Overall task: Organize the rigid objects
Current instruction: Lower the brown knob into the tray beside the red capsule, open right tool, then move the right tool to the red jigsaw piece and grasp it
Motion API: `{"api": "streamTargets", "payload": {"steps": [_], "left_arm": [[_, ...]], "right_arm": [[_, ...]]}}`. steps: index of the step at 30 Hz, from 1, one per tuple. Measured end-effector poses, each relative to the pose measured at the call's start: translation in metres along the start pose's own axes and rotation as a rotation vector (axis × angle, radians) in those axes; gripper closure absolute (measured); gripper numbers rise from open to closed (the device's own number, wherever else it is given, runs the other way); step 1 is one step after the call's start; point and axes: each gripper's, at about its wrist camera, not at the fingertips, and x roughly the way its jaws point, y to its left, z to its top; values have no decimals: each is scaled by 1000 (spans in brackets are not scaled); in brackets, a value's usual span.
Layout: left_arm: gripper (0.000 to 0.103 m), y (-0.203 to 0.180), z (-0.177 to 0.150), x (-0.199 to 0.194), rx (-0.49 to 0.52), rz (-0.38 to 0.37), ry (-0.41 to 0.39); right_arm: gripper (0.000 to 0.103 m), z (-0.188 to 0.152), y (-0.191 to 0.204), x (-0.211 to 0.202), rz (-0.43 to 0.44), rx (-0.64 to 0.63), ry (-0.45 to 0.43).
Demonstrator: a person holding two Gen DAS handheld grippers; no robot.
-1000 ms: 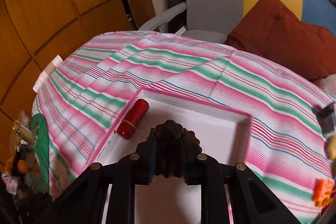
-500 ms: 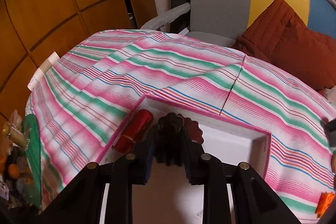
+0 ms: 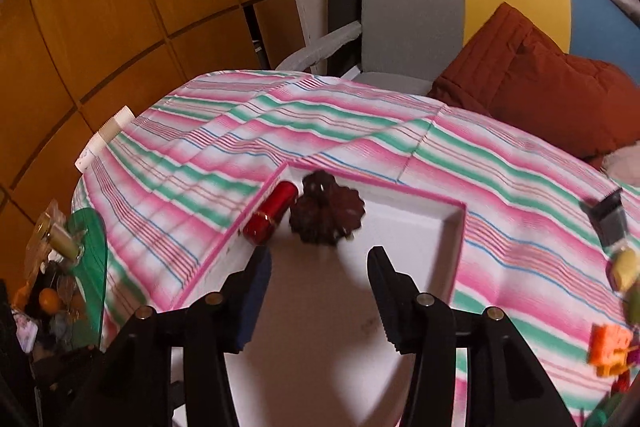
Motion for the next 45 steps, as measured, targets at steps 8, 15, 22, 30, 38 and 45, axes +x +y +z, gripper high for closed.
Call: {"api": "streamTargets", "payload": {"steps": [8,15,22,30,38,45], "left_arm": [[66,-18,-9,-3,38,-16,8],[66,-48,-20,-1,105,-48,27],[66,-84,-32,-2,206,-72,48],[66,-110,-40,-3,251,-110,59],[66,-135,-51,-3,329,-120,65],[66,-144,-55,4,330,-119,87]], "right_arm": [[51,-36,-22,-35,-42,12,4],[50,-69,-62,-69,-92,67,2],[48,-102,-111,-100,-148,146,-5],[48,-135,-191,-145,-285,260,-40],[38,-158,-289,-150,-204,572,-59],[37,-152,-274,-122,59,600,-21]]}}
